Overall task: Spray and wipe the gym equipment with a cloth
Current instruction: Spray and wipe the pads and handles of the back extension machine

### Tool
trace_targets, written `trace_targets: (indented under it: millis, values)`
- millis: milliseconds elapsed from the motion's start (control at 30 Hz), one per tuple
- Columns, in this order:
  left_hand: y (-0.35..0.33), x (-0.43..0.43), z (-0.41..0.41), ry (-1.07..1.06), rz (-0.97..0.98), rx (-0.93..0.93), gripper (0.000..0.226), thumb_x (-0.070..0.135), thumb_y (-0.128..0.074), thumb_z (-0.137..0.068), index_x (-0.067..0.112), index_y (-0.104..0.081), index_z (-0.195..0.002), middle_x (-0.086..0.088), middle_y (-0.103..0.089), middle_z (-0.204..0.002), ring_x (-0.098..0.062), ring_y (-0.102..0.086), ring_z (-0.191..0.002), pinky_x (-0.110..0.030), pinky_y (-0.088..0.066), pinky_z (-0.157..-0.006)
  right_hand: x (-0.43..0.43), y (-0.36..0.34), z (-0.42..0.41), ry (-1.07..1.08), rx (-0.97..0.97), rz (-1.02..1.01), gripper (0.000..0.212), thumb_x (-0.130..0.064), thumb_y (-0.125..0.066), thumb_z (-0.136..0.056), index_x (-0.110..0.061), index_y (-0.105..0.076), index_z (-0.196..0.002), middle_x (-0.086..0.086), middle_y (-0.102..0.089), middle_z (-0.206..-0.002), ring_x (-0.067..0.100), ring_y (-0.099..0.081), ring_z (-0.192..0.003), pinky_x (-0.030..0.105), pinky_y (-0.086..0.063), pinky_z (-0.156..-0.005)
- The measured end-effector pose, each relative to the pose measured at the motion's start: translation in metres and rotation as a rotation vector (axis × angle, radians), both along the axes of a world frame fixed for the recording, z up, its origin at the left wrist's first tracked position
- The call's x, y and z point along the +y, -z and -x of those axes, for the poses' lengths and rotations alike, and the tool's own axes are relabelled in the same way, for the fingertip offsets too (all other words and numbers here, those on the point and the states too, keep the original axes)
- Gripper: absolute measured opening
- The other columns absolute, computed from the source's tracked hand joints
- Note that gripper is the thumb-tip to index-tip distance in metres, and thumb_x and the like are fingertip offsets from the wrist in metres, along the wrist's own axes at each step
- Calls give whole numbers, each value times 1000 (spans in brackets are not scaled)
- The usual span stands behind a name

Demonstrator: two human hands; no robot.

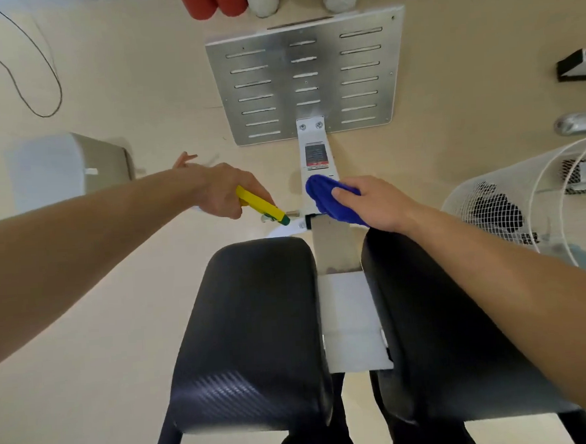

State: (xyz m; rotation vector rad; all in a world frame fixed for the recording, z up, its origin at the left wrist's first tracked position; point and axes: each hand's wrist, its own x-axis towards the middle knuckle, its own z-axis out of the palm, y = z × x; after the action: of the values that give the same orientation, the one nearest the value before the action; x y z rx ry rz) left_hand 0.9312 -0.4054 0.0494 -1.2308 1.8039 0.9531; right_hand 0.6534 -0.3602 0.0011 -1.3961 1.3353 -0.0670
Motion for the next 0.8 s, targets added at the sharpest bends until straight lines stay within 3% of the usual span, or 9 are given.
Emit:
trace_targets:
  millis: [100,200,267,367,433,500,567,667,800]
  values:
    - [0,6,-14,-20,-7,9,60,25,-56,-78,82,-44,-97,18,-59,-124,-21,-54,-116,-54,-34,-111,0,-4,-2,13,15,-11,30,-40,-44,-104,-21,-66,-108,0,-71,-91,18,-65,-81,29,-44,-66]
    - [-1,14,-17,-13,10,77,60,15,-60,-84,69,-51,-110,17,-59,-121,-22,-55,-115,-50,-43,-105,0,-7,-2,83,14,-5,30,-41,-44,-104,-21,-66,-110,0,-71,-92,20,-66,-82,31,-46,-68]
    - [0,16,-17,-7,28,122,59,9,-61,-85,57,-59,-120,15,-61,-121,-23,-57,-113,-43,-49,-98,1,-8,-2,132,5,2,26,-39,-44,-104,-24,-65,-103,-8,-71,-84,13,-65,-75,25,-47,-64]
    - [-1,17,-12,19,38,169,56,5,-61,-88,43,-62,-129,11,-62,-122,-24,-57,-113,-40,-50,-96,5,-11,-1,176,-22,-1,22,-33,-44,-106,-31,-61,-92,-24,-66,-63,-8,-60,-57,6,-40,-49]
    - [-5,17,-7,29,16,191,59,3,-59,-88,42,-61,-132,10,-62,-122,-25,-56,-113,-38,-49,-94,7,-14,-3,178,-30,-2,22,-32,-44,-106,-31,-60,-90,-27,-65,-61,-10,-58,-54,4,-37,-46]
    - [-8,19,-4,64,-11,183,63,2,-57,-89,43,-57,-137,13,-58,-113,-22,-52,-113,-33,-41,-87,8,-14,-4,176,-20,4,21,-34,-45,-105,-30,-62,-93,-20,-68,-67,-3,-61,-60,11,-42,-52]
    - [-7,20,-1,111,-46,175,63,8,-57,-87,43,-55,-139,13,-58,-114,-20,-50,-113,-30,-34,-91,9,-14,-7,168,-7,9,23,-37,-45,-105,-25,-64,-101,-12,-69,-80,6,-62,-69,20,-44,-60]
    - [4,23,-4,128,-102,213,69,23,-49,-67,43,-59,-133,14,-60,-132,-19,-52,-120,-37,-31,-110,10,-13,-10,147,-2,10,25,-38,-44,-105,-22,-63,-107,-7,-68,-86,11,-61,-73,24,-42,-61]
    - [11,21,-8,131,-55,260,62,6,-58,-82,45,-58,-130,13,-60,-128,-19,-52,-119,-39,-30,-113,9,-12,-11,139,-6,8,24,-37,-44,-105,-23,-63,-109,-8,-67,-87,9,-60,-74,22,-41,-61]
